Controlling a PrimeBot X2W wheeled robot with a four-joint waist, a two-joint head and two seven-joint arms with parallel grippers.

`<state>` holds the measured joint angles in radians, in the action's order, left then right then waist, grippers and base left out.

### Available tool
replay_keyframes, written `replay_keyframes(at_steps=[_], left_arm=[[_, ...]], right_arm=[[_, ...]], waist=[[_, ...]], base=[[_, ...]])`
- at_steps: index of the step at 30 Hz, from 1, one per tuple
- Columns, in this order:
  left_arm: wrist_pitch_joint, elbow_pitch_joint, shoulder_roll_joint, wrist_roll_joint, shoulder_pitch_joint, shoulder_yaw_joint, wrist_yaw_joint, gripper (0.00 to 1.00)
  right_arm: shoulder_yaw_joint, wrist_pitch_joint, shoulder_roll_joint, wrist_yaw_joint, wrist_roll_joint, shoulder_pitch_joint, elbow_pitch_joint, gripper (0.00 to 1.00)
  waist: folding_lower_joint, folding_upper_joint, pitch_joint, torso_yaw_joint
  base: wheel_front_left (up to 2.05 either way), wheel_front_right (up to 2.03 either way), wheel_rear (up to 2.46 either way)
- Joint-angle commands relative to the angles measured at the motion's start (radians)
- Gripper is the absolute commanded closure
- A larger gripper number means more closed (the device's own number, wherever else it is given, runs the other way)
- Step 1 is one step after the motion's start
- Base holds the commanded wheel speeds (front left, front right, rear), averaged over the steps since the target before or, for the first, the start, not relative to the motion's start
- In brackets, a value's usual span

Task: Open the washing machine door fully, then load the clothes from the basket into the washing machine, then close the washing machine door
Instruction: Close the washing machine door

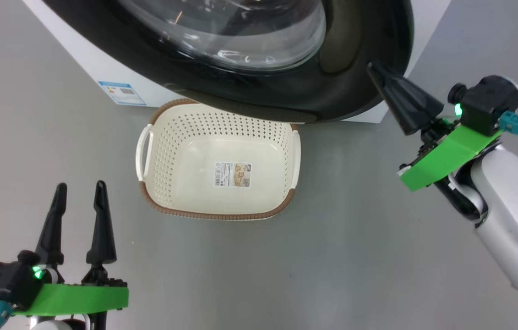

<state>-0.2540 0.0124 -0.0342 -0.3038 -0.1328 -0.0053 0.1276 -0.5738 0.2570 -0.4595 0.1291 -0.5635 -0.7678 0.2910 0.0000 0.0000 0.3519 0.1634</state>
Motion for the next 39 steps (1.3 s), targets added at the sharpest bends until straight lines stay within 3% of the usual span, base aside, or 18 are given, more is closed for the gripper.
replay_keyframes(at_steps=[1, 25, 39], left_arm=[[-0.008, -0.029, -0.016, -0.008, -0.021, 0.030, 0.003, 0.00], [-0.008, -0.050, -0.016, -0.034, -0.053, 0.019, 0.003, 0.00], [-0.008, -0.047, -0.016, -0.036, -0.064, 0.018, -0.009, 0.00]], right_arm=[[-0.012, 0.005, -0.007, 0.002, -0.006, -0.005, -0.015, 1.00], [0.050, 0.005, -0.138, 0.002, -0.032, -0.222, 0.052, 1.00], [0.103, 0.005, -0.151, 0.002, 0.005, -0.330, 0.148, 1.00]], waist=[[0.0000, 0.0000, 0.011, 0.012], [0.0000, 0.0000, 0.129, 0.089], [0.0000, 0.0000, 0.142, 0.107]], base=[[0.00, 0.00, 0.00], [0.00, 0.00, 0.00], [0.00, 0.00, 0.00]])
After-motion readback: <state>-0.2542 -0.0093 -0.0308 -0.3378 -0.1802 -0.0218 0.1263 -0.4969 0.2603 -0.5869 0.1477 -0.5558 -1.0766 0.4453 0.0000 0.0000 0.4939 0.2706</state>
